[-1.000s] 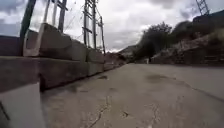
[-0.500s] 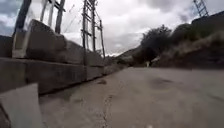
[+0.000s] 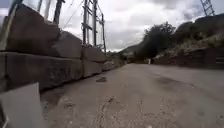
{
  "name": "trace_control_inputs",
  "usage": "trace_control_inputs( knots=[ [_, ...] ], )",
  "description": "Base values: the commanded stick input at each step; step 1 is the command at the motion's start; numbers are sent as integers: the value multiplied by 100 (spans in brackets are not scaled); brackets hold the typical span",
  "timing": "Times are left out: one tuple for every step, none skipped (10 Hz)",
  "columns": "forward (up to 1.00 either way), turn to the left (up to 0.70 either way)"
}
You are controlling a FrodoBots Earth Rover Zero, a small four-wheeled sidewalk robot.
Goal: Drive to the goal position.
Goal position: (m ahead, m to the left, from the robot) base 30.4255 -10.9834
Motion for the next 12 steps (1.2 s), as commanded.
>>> trace_control_inputs(
  knots=[
    [70, 0],
    [70, 0],
    [70, 0],
    [70, 0],
    [70, 0],
    [70, 0],
    [70, 0],
    [70, 0],
    [70, 0],
    [70, 0],
    [70, 0],
    [70, 0]
  ],
)
